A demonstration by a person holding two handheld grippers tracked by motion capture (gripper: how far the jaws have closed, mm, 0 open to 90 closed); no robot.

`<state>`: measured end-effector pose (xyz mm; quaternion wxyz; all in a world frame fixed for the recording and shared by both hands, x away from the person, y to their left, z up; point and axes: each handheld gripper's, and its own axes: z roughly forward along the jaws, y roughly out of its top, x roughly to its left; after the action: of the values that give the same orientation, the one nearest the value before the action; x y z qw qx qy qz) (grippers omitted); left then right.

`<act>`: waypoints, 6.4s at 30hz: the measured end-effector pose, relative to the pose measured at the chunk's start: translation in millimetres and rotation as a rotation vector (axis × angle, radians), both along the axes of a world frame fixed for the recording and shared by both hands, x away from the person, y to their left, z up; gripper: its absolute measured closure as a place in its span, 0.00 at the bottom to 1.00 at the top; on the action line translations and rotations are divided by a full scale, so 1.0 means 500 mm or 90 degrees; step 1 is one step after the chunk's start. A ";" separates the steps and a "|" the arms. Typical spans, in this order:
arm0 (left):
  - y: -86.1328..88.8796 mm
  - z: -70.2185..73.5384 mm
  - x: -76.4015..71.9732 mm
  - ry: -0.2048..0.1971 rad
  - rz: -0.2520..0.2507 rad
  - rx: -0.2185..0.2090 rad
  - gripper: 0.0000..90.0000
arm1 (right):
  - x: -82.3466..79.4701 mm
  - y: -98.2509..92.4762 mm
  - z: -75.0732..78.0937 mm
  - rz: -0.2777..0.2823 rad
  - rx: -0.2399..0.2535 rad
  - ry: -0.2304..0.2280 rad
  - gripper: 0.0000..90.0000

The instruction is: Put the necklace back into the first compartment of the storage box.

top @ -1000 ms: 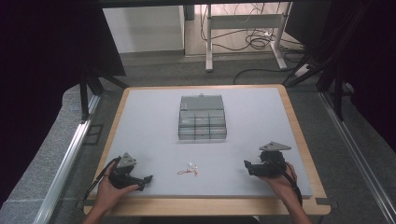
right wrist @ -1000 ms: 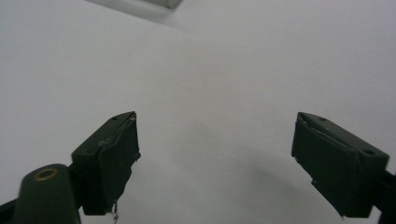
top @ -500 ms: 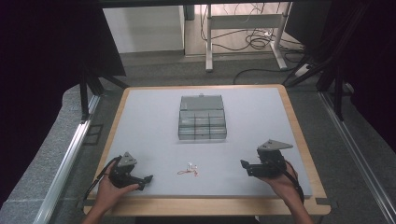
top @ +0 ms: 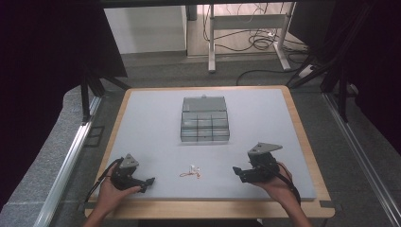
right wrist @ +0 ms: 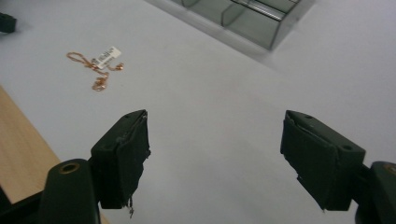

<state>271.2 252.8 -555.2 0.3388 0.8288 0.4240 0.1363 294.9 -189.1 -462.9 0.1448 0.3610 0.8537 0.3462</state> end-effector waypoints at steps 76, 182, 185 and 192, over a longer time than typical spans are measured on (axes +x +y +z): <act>0.001 -0.002 -0.001 -0.006 -0.002 -0.002 0.01 | 0.040 0.303 -0.088 0.195 -0.202 0.130 0.77; 0.001 -0.003 -0.002 -0.009 0.003 -0.007 0.01 | 0.059 0.272 0.192 0.201 -0.075 0.037 0.94; 0.001 -0.003 -0.002 -0.009 0.002 -0.007 0.01 | 0.060 0.274 0.203 0.201 -0.073 0.033 0.94; 0.002 -0.003 -0.003 -0.010 0.000 -0.005 0.01 | 0.064 0.275 0.235 0.202 -0.058 0.016 0.94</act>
<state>269.9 253.8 -556.7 0.3454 0.8262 0.4222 0.1409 327.1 -51.4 -345.3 0.0943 0.2191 0.9166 0.3209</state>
